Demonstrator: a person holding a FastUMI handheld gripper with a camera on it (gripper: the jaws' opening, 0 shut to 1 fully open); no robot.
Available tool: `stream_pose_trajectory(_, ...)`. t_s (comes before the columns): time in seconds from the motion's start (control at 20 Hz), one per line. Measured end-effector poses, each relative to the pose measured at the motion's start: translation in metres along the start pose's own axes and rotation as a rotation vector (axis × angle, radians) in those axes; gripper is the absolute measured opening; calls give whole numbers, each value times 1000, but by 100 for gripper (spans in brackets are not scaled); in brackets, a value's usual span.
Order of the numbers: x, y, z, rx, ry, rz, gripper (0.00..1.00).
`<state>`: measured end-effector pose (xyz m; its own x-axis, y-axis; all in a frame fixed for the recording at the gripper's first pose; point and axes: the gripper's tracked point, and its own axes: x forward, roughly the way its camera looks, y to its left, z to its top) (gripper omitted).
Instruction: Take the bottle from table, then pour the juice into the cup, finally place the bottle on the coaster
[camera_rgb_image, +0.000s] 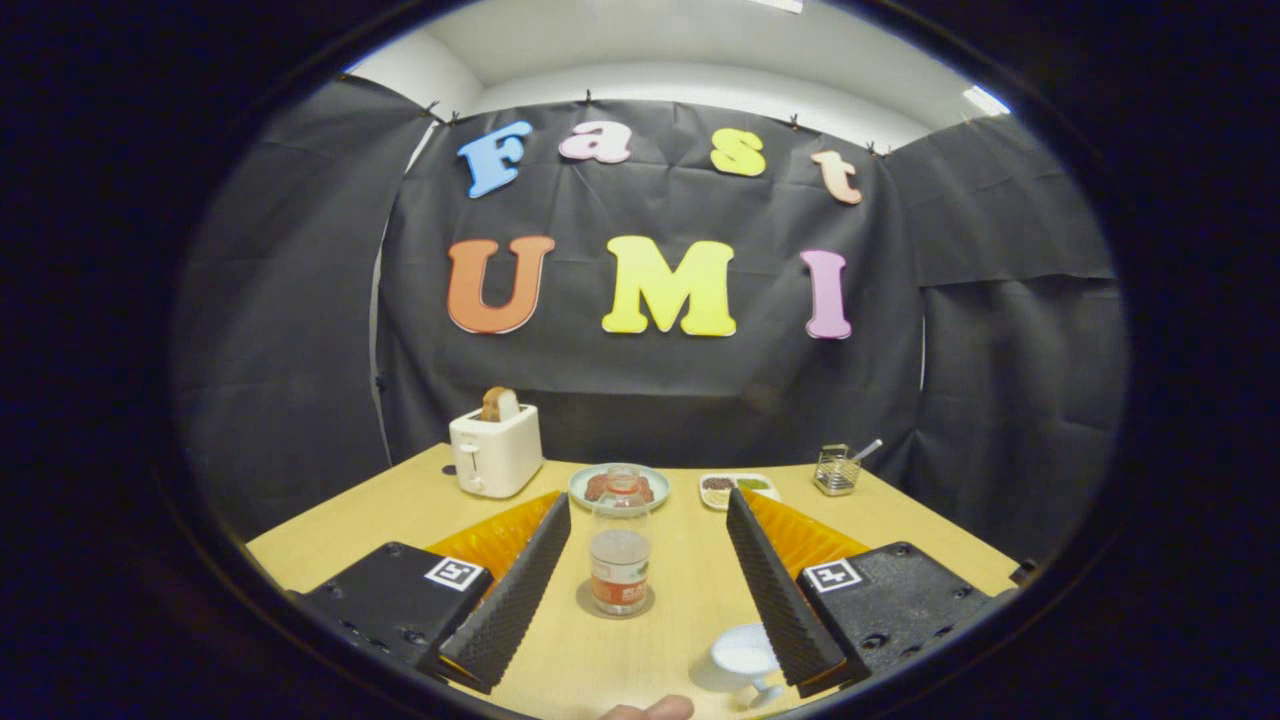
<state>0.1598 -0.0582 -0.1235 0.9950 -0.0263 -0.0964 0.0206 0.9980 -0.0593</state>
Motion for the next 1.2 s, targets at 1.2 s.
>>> stream_pose_trajectory(1.2, -137, -30, 80, -19, 29, 21, 100)
